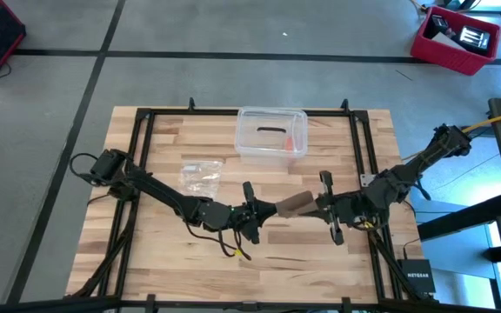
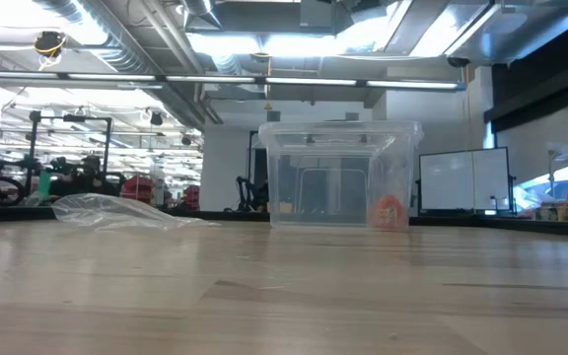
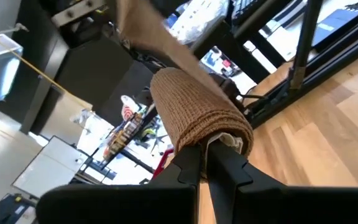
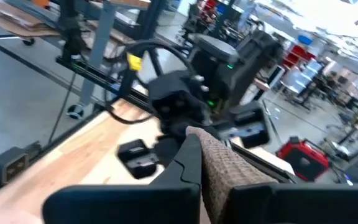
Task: Roll bandage
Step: Roll the brown bandage
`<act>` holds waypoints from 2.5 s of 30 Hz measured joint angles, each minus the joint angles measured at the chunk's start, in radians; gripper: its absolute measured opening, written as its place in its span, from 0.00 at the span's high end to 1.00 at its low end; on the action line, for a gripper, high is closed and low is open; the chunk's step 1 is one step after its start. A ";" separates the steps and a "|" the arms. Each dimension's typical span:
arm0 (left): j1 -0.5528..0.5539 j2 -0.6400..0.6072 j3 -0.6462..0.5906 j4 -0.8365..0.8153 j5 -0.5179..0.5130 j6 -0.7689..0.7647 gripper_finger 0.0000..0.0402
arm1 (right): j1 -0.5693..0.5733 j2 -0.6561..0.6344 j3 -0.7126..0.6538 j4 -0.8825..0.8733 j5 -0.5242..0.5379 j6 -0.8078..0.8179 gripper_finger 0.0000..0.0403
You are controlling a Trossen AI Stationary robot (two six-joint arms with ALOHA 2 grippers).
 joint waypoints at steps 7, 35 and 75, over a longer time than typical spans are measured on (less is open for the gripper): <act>-0.013 0.000 0.000 0.006 0.024 0.014 0.99 | -0.124 0.007 0.001 -0.049 -0.046 0.102 0.99; -0.044 0.002 -0.002 -0.045 -0.086 0.208 0.99 | -0.261 0.064 0.003 -0.319 -0.161 0.535 0.46; -0.038 0.000 -0.001 -0.060 -0.096 0.081 0.99 | -0.090 0.167 0.198 -0.571 -0.029 0.384 0.33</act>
